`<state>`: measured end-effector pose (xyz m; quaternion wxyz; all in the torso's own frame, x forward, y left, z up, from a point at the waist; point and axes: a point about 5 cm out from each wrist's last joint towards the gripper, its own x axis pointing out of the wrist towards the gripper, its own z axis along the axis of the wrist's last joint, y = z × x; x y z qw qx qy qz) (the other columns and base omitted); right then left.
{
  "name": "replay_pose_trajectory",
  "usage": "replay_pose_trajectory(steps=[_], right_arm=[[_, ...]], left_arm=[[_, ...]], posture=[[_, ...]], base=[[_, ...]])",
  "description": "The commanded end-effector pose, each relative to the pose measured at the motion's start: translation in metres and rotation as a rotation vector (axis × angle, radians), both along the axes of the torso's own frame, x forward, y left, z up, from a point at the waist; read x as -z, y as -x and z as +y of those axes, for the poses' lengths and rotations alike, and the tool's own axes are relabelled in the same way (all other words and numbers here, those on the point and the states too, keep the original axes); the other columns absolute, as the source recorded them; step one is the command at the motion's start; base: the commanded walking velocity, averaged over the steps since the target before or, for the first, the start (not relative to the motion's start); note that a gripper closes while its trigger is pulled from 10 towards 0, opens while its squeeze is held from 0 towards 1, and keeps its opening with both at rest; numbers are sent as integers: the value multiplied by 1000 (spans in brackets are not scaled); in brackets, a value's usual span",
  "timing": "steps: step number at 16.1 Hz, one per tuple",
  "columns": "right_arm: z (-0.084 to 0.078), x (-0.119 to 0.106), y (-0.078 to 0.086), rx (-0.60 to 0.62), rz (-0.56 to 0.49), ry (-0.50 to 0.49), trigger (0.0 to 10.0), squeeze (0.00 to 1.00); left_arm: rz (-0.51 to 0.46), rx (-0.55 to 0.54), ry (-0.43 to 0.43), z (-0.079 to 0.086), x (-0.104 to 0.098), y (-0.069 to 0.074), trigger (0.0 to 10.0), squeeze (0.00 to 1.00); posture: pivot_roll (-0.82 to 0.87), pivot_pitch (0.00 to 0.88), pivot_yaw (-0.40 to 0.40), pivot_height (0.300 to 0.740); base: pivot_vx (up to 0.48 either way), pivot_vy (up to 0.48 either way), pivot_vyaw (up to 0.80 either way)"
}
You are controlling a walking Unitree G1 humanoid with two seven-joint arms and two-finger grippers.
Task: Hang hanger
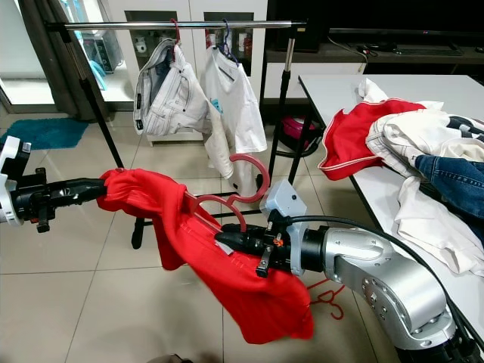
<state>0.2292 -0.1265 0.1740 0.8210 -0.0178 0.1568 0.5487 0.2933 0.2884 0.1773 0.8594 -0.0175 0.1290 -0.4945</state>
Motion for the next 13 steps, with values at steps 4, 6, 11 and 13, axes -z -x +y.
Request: replay_pose_trajectory(steps=[4, 6, 11, 13], right_arm=[[0, -3, -1, 1, -26, -10, 10000, 0], [0, -3, -2, 3, -24, -5, 10000, 0], [-4, 5, -6, 51, -12, 53, 10000, 0], [-5, 6, -7, 56, -10, 69, 10000, 0]], left_arm=[[-32, -13, -4, 0, -6, -3, 0, 0], [-46, -21, 1, -1, -6, -4, 0, 0], [-86, 48, -24, -15, -16, -2, 0, 0], [-104, 61, -55, -18, -19, -3, 0, 0]], posture=[[-99, 0, 30, 740], [-99, 0, 29, 740], [-97, 0, 32, 740], [-95, 0, 30, 740]], base=[[0, 0, 0], [0, 0, 0], [0, 0, 0], [0, 0, 0]])
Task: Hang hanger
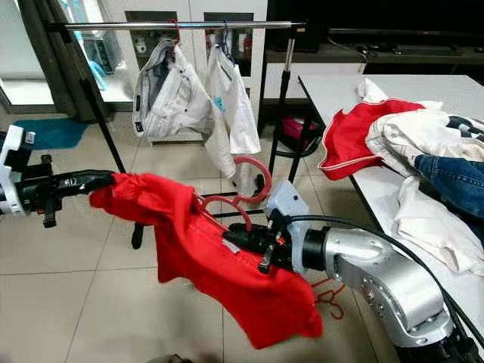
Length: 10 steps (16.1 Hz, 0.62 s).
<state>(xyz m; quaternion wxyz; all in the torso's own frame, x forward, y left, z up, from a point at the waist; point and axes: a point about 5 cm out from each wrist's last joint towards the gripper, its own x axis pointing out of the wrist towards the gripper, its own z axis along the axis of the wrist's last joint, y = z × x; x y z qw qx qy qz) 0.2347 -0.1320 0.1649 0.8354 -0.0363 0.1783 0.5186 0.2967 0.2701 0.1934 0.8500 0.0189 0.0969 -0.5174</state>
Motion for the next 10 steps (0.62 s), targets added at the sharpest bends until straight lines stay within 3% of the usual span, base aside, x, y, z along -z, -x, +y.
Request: replay_pose_trajectory(steps=[1, 4, 7, 9, 10], right_arm=[[1, -2, -2, -6, -18, 17, 10000, 0], [1, 1, 0, -29, -16, 45, 10000, 0], [4, 5, 8, -85, 1, 60, 10000, 0], [3, 6, 12, -94, 10, 61, 10000, 0], [3, 6, 13, -98, 12, 61, 10000, 0]], left_arm=[[-37, 7, -62, -2, -6, -2, 0, 0], [-137, -58, -89, -5, -15, -14, 0, 0], [-300, -280, -127, 2, -25, -34, 0, 0], [-389, -404, -67, 8, -34, -42, 0, 0], [-399, -452, -84, 13, -35, -44, 0, 0]], posture=[[-95, 0, 27, 740], [-95, 0, 28, 740], [-97, 0, 34, 740], [-101, 0, 39, 740], [-102, 0, 41, 740]], base=[[0, 0, 0], [0, 0, 0], [0, 0, 0], [0, 0, 0], [0, 0, 0]])
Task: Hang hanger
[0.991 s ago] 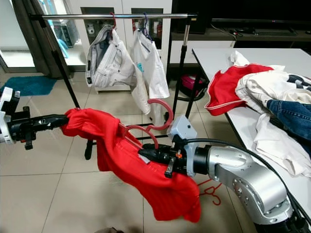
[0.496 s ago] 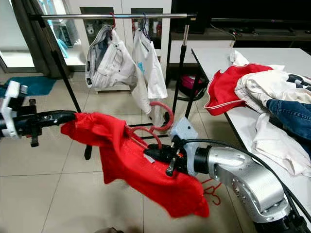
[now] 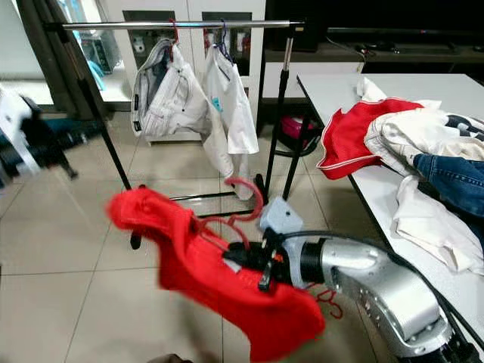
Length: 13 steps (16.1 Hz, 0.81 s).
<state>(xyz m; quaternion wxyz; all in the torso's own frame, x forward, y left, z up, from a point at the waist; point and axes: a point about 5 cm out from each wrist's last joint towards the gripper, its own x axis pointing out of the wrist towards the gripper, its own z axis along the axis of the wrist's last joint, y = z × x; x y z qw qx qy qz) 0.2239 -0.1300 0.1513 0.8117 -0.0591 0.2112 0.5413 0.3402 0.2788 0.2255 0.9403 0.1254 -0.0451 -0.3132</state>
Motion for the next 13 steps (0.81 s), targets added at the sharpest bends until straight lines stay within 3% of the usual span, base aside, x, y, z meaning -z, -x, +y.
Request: replay_pose_trajectory(steps=[1, 3, 4, 5, 6, 8, 9, 13], right_arm=[[2, -7, 3, -33, -27, -8, 10000, 0], [2, -7, 4, -37, -27, -15, 10000, 0], [2, -8, 4, -38, -29, -25, 10000, 0], [2, -10, 4, -34, -34, -42, 10000, 0], [2, -12, 2, -19, -47, -54, 10000, 0], [1, -14, -2, 14, -73, -64, 10000, 0], [-1, -16, -6, 43, -91, -75, 10000, 0], [0, -21, -10, 43, -104, -101, 10000, 0]], left_arm=[[-13, -75, -24, 7, -1, -3, 0, 0], [-9, -225, -83, 21, 6, -7, 0, 0], [5, -236, -82, 23, 9, -7, 0, 0], [42, -181, -71, 20, 17, -5, 0, 0], [81, -96, -50, 15, 25, 0, 10000, 0], [118, -18, 51, 12, 31, 6, 10000, 0], [134, 18, 132, 14, 35, 12, 10000, 1000], [257, 189, 197, 16, 52, 39, 10000, 1000]], posture=[[-102, 0, 42, 740], [-102, 0, 42, 740], [-102, 0, 42, 740], [-101, 0, 43, 740], [-101, 0, 43, 740], [-102, 0, 45, 740], [-97, 0, 40, 740], [-91, 0, 31, 740]], base=[[0, 0, 0], [0, 0, 0], [0, 0, 0], [0, 0, 0], [0, 0, 0], [0, 0, 0], [0, 0, 0], [0, 0, 0]])
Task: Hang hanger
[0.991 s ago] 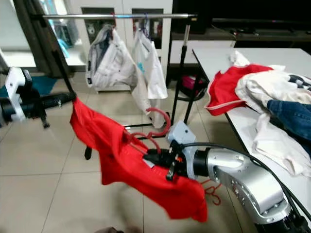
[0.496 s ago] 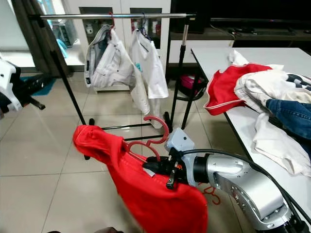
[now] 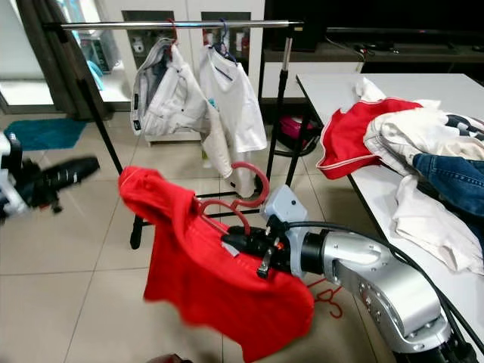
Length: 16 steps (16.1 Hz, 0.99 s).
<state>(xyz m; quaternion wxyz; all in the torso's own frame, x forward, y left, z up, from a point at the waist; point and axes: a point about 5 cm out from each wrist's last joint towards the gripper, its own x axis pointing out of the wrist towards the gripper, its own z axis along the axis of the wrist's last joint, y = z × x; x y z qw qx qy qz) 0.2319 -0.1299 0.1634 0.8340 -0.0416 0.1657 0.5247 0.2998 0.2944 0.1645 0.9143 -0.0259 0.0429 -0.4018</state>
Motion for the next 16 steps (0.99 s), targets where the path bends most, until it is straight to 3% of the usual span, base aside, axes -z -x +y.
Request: replay_pose_trajectory(steps=[1, 5, 7, 9, 10, 11, 13, 16], right_arm=[[1, -10, -2, -19, -38, -27, 10000, 0], [1, -11, -1, -33, -36, -33, 10000, 0], [2, -11, 0, -39, -33, -35, 10000, 0], [3, -11, 1, -50, -30, -38, 10000, 0], [3, -11, 1, -52, -30, -39, 10000, 0], [3, -11, 2, -54, -31, -39, 10000, 0], [3, -12, 3, -58, -31, -40, 10000, 0], [4, -11, 4, -65, -27, -40, 10000, 0]], left_arm=[[22, 66, 3, -2, -7, 4, 10000, 1000], [106, 166, 24, -9, -5, 15, 10000, 1000], [99, 157, 6, -10, -5, 14, 10000, 1000], [26, 115, -83, -11, -6, 8, 10000, 1000], [-11, 97, -116, -11, -8, 6, 10000, 753], [-49, 71, -137, -12, -11, 2, 10000, 0], [-105, 21, -168, -12, -14, -6, 10000, 0], [-80, 34, -208, -14, -6, -7, 10000, 0]], posture=[[-91, 0, 31, 740], [-93, 0, 31, 740], [-93, 0, 33, 740], [-92, 0, 34, 740], [-92, 0, 34, 740], [-95, 0, 36, 740], [-95, 0, 36, 740], [-97, 0, 39, 740]], base=[[0, 0, 0], [0, 0, 0], [0, 0, 0], [0, 0, 0], [0, 0, 0], [0, 0, 0], [0, 0, 0], [0, 0, 0]])
